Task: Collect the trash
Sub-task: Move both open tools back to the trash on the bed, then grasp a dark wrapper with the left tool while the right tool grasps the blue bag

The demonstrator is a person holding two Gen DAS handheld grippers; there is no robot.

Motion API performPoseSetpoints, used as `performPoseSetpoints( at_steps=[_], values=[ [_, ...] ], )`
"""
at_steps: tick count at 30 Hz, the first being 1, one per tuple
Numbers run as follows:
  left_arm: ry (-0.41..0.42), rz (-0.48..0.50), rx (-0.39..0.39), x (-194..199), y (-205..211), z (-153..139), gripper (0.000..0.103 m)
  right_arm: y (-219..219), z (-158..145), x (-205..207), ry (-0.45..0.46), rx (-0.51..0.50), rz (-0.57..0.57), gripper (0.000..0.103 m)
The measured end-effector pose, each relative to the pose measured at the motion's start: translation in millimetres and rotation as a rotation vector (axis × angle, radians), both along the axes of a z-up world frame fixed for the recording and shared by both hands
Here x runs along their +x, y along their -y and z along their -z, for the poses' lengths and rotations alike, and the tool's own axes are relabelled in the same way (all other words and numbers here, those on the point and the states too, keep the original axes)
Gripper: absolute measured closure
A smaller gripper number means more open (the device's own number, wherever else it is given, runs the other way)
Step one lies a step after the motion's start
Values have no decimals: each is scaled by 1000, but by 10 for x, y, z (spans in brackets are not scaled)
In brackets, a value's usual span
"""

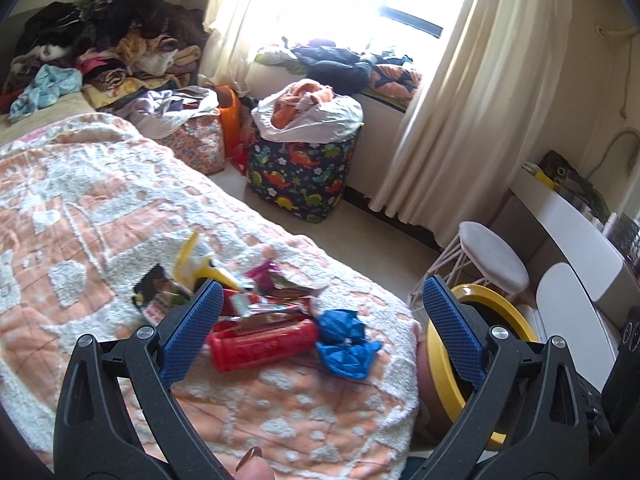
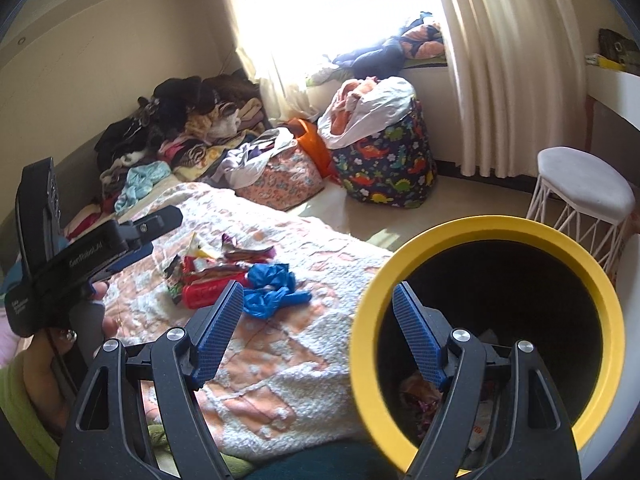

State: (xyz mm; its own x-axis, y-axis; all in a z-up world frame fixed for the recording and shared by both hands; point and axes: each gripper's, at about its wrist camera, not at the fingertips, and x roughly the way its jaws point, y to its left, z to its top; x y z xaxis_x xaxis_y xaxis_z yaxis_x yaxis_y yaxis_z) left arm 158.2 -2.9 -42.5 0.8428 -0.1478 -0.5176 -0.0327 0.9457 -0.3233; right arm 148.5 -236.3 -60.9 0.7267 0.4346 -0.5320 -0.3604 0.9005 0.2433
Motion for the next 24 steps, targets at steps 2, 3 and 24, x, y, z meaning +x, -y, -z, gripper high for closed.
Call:
performPoseSetpoints(
  at_steps=[2, 3, 24],
  values=[
    [-6, -28, -10, -4, -108, 27, 11, -106, 16, 30, -13, -9, -25, 29],
    [-8, -42, -17, -9, -164, 40, 11, -135, 31, 57, -17, -14, -32, 29],
    [-180, -257, -195, 91, -1037, 648, 17, -970, 432, 563, -156, -147, -144, 29]
  ],
)
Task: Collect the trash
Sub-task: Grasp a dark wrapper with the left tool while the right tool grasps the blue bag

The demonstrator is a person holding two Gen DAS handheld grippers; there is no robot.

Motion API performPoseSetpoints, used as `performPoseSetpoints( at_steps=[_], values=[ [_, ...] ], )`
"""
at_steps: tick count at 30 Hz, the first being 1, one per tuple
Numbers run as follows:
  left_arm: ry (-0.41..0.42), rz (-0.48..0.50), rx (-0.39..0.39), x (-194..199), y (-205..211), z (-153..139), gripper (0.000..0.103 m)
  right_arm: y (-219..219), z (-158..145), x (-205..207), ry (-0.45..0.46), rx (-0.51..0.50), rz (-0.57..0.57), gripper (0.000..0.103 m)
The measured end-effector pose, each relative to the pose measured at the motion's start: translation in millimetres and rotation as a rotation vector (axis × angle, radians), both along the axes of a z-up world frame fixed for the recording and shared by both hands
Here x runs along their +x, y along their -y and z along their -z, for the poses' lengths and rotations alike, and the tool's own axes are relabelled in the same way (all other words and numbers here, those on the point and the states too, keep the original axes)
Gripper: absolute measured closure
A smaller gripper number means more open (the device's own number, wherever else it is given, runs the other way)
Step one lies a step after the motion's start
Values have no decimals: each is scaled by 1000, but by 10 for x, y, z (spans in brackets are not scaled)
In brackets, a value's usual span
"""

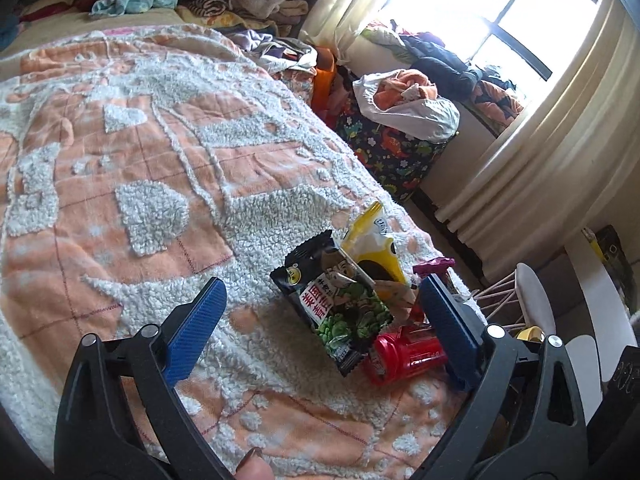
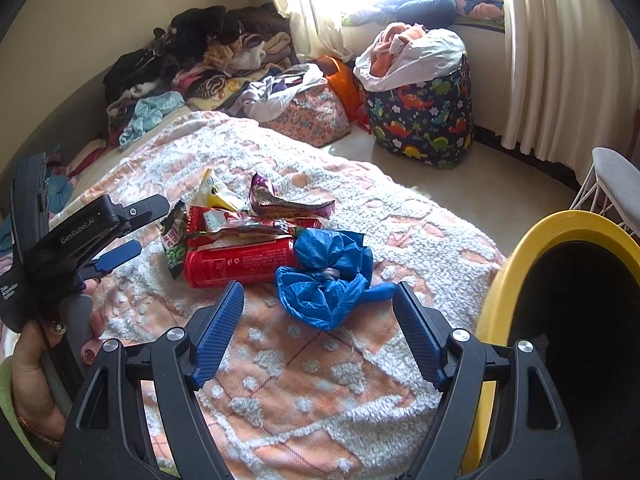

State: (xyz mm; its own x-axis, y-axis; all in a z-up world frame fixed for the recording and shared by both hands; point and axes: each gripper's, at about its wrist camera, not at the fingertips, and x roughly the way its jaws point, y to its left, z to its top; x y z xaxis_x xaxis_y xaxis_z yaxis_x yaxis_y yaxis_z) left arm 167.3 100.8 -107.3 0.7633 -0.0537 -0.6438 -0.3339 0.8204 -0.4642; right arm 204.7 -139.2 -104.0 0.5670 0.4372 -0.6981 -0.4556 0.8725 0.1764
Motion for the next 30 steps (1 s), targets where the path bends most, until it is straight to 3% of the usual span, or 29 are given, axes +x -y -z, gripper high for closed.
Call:
performPoseSetpoints(
  at_steps=[8, 10, 12, 15, 20, 25, 30],
  values=[
    [-23, 6, -60, 56, -32, 168, 32, -140, 228, 253, -76, -46, 24, 40],
    [-26, 15, -59, 71, -18, 173, 35, -146, 280, 299, -93, -44, 27, 50],
    [-27, 20, -59, 86, -1, 180, 37, -132, 318, 325, -101, -38, 40, 69],
    [-31, 25, -62, 98, -4, 192, 38, -68, 332, 292, -102, -3, 51, 82],
    [-32, 25, -59, 125, 2, 199, 41, 32, 298, 105, -87, 38, 44, 85],
    [-36, 38, -64, 118, 27, 204, 61, 125, 268, -72, -84, 70, 48, 85],
    [-37, 58, -75, 75, 87, 191, 71, 161, 188, -202, -72, 85, 34, 85]
  ],
)
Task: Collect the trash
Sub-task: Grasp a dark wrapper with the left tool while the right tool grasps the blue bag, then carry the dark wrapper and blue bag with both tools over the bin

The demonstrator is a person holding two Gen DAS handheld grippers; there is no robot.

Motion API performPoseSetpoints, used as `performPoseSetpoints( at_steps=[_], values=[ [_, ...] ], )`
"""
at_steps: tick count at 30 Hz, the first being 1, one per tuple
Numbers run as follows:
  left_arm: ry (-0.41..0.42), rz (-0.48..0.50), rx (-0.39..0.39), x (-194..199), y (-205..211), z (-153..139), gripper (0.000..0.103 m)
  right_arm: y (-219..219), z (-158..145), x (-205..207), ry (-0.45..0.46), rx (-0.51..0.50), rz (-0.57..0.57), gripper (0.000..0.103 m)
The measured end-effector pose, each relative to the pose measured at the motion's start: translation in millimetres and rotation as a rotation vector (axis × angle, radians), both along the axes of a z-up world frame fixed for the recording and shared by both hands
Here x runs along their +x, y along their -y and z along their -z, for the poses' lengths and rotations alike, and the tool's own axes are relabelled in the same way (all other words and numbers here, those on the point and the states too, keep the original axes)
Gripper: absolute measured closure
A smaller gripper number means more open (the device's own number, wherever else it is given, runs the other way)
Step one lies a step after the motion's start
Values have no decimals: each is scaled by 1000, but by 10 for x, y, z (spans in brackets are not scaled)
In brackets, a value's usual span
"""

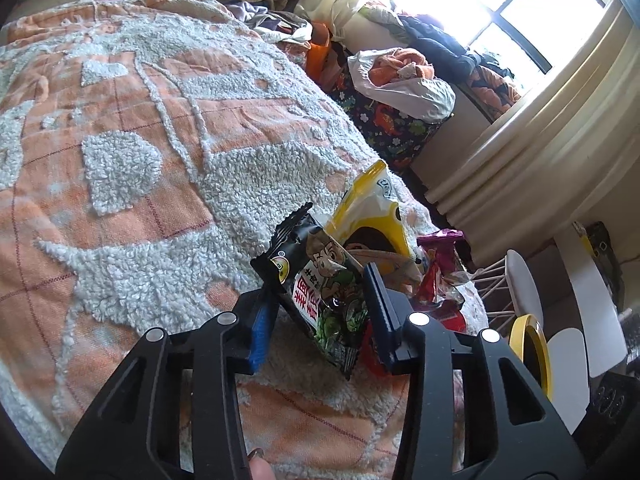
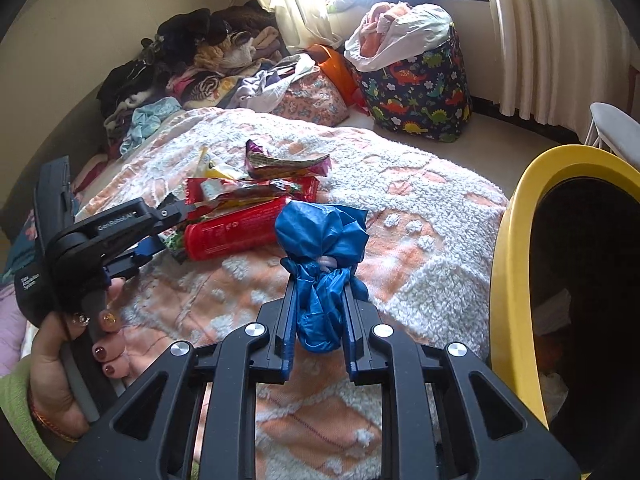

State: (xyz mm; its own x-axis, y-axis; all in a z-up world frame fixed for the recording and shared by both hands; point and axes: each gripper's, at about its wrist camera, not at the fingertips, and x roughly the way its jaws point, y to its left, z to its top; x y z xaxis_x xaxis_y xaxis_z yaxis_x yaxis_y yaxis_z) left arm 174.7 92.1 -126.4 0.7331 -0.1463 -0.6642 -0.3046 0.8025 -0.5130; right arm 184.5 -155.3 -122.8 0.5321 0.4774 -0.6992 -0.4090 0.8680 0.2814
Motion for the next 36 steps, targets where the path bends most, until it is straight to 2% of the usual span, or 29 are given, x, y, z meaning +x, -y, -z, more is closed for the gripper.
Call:
performPoseSetpoints(
  at_steps=[2, 3, 9, 21, 29, 36],
  values=[
    [0, 13, -6, -26, 19, -21, 78, 3, -27, -52, 5, -1, -11, 85],
    [-1, 21, -7, -40, 28, -35, 88, 7, -38, -63, 6, 0, -15, 85],
    [28, 74, 5, -181, 126, -189, 94, 39, -141, -175, 24, 18, -34, 85],
    [132, 133, 89, -417, 401, -633, 95, 192, -334, -333, 59, 59, -48, 85],
    [181, 186, 101, -462, 612, -839, 95, 346, -497, -395, 97, 78, -36, 85],
    [197, 240, 109, -492, 828, -909, 95, 520, -621, -428, 126, 93, -9, 85]
  ],
)
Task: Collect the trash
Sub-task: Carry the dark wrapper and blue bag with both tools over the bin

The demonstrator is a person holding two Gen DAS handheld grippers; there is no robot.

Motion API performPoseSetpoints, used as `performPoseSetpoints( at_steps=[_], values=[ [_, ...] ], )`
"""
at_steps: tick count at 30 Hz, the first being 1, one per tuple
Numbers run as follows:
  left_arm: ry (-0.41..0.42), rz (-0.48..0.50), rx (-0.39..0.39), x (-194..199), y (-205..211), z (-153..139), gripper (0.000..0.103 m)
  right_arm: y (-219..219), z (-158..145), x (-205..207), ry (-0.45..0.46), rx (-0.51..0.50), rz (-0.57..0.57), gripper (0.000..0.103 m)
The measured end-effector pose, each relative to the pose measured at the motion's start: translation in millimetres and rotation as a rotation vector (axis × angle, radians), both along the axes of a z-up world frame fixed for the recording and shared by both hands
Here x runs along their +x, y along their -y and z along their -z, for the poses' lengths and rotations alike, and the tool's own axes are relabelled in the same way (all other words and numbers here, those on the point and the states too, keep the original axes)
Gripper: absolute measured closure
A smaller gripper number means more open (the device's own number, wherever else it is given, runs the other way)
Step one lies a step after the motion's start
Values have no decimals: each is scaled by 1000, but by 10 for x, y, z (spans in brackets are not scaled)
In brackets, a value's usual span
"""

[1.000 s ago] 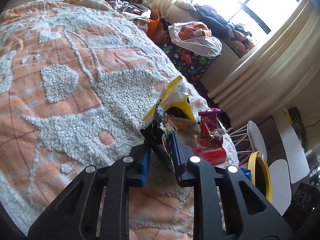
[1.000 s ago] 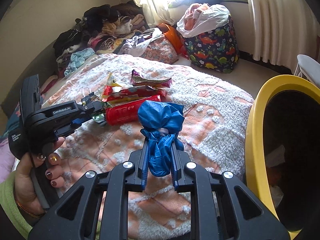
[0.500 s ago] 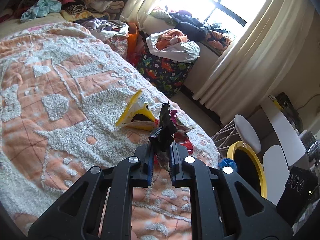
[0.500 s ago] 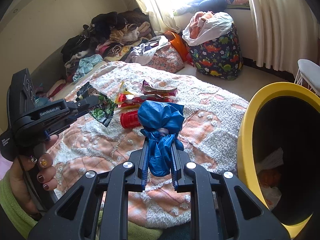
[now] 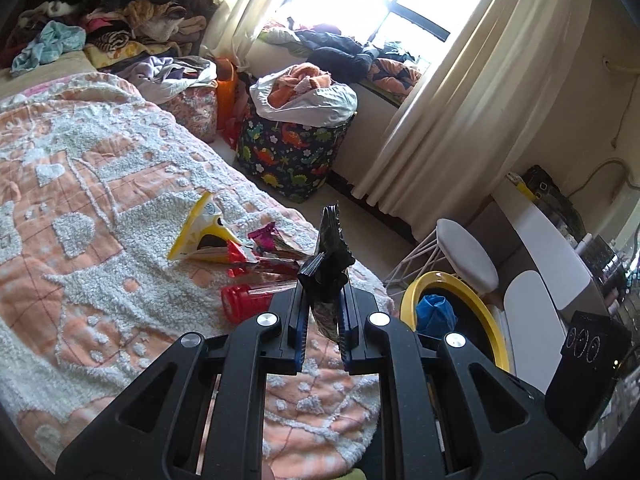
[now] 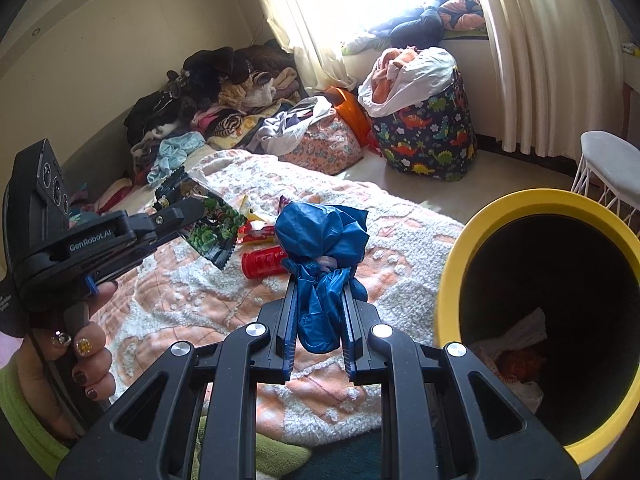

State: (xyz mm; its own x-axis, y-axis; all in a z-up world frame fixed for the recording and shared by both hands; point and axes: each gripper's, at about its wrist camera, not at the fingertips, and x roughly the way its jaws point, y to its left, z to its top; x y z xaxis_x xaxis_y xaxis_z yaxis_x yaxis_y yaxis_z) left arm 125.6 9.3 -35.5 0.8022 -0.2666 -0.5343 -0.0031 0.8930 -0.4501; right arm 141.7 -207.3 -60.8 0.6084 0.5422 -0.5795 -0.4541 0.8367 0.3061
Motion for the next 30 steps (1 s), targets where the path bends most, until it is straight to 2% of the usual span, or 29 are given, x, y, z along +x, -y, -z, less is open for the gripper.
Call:
performPoseSetpoints(
  at_steps=[30],
  values=[
    [37, 178, 55, -75, 667, -176, 95, 901, -271, 67, 59, 50, 171, 85]
  ],
)
